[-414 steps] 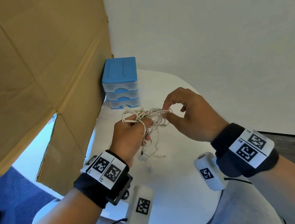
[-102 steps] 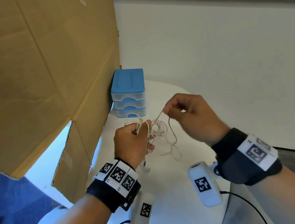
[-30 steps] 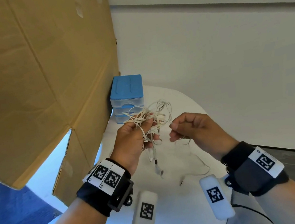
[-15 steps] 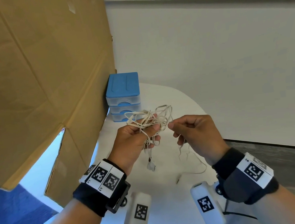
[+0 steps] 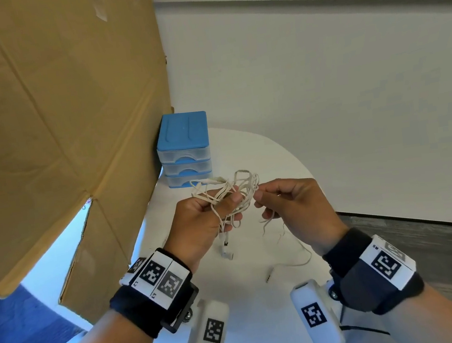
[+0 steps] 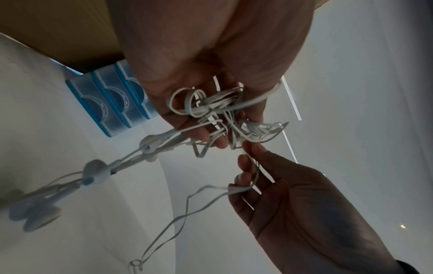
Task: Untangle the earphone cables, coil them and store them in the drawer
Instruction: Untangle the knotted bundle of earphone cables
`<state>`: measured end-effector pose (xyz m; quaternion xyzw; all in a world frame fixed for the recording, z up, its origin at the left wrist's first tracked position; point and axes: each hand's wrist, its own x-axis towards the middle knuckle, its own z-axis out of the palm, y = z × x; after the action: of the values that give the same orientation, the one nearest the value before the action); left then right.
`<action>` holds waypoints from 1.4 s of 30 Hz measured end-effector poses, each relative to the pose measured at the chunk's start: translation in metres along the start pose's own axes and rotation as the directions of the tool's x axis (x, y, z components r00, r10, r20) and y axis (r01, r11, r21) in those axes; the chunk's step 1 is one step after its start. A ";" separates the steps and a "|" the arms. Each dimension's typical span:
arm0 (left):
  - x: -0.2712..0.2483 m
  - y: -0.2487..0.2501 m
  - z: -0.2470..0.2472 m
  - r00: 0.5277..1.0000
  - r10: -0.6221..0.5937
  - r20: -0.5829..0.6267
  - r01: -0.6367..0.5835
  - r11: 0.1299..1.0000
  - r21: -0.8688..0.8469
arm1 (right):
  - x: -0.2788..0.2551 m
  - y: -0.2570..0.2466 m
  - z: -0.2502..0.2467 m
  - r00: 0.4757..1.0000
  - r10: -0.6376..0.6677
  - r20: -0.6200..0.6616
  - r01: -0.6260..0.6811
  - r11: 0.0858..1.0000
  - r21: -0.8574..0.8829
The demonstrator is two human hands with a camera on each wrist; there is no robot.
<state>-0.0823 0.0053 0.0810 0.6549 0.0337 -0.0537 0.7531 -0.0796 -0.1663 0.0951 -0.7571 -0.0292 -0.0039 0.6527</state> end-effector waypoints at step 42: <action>-0.002 0.003 -0.001 0.979 0.090 0.182 -0.094 0.996 0.013 | -0.003 -0.001 -0.014 0.998 0.052 0.042 -0.060 0.977 0.204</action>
<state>-0.0836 0.0069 0.0837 0.6563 -0.0656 -0.0785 0.7475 -0.0821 -0.1803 0.0984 -0.6862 -0.0200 0.0312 0.7264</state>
